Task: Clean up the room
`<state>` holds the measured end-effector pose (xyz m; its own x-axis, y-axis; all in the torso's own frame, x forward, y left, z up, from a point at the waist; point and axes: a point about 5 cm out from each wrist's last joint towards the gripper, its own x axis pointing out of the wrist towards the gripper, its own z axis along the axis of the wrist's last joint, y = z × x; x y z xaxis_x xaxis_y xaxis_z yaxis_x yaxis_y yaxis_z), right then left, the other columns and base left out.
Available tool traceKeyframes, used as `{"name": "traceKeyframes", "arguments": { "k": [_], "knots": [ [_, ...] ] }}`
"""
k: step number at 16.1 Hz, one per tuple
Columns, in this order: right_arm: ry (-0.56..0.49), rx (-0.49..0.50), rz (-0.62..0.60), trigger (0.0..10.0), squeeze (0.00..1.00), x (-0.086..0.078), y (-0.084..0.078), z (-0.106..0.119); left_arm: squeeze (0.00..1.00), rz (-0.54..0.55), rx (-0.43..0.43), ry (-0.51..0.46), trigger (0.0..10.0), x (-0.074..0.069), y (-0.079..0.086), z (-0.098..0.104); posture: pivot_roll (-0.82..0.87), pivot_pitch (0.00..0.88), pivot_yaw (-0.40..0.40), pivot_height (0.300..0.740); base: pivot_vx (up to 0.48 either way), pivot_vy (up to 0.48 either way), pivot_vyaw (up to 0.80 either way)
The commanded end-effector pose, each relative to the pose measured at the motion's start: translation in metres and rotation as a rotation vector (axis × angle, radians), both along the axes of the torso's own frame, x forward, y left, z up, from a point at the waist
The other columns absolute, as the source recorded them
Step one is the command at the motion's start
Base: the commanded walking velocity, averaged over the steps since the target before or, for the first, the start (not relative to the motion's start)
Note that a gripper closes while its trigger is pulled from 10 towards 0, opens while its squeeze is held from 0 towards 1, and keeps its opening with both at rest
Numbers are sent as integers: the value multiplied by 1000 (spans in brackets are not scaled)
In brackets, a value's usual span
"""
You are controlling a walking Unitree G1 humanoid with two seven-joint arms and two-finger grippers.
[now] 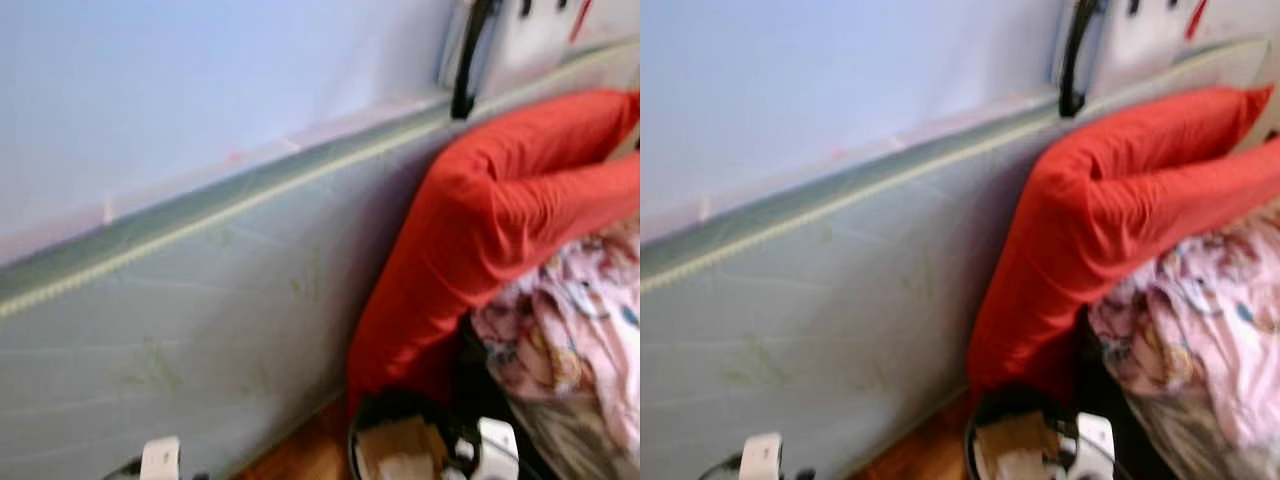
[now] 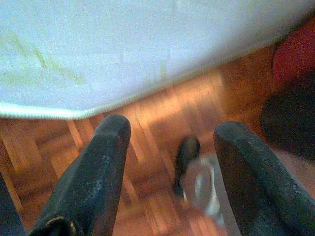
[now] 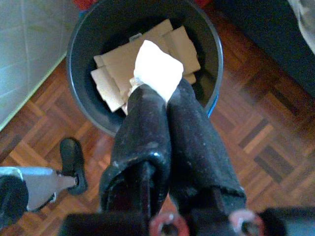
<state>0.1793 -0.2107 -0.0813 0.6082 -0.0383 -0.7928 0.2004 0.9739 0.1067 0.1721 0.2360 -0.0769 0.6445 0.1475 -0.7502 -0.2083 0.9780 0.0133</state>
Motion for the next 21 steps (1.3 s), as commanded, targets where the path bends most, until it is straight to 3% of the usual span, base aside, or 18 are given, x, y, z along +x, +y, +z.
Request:
{"name": "traceKeyframes", "arguments": {
  "k": [1, 9, 11, 13, 14, 15, 17, 19, 21],
  "knots": [
    [-1, -13, -13, 10000, 0, -6, -8, -1, 0, -9, 5, -23, 10000, 1, -1, 1, 98, 0, -8, 740, 0, 0, 0],
    [-103, 2, 1, 10000, 0, -4, -11, 4, 0, -75, 12, -68, 10000, 3, -4, 3, 114, 47, 9, 740, 0, 0, 0],
    [-150, -39, 28, 10000, 0, -1, -16, 8, 0, -78, 7, -146, 10000, 11, -6, 10, 128, 96, 13, 740, 0, 0, 0],
    [-198, -20, 22, 10000, 0, 0, -18, 11, 0, -64, 8, -274, 10000, 31, -5, 24, 130, 117, -9, 740, 0, 0, 0],
    [-265, -10, 49, 10000, 0, 30, 2, 22, 0, -61, 13, -307, 10000, 37, -5, 29, 126, 109, -20, 740, 0, 0, 0],
    [-396, 4, 104, 10000, 0, 82, 42, 52, 0, -71, 31, -377, 10000, 50, -4, 40, 124, 103, -27, 740, 0, 0, 0],
    [-449, -7, 113, 10000, 0, 91, 44, 61, 0, -116, 92, -490, 10000, 68, -2, 60, 115, 88, -31, 740, 0, 0, 0],
    [-468, -20, 131, 10000, 0, 94, 44, 63, 0, -20, 116, -553, 10000, 81, 14, 75, 108, 78, -28, 740, 0, 0, 0],
    [-482, -19, 117, 10000, 0, 95, 41, 65, 0, -46, 128, -601, 10000, 91, 11, 85, 116, 79, -28, 740, 0, 0, 0]
  ]
}}
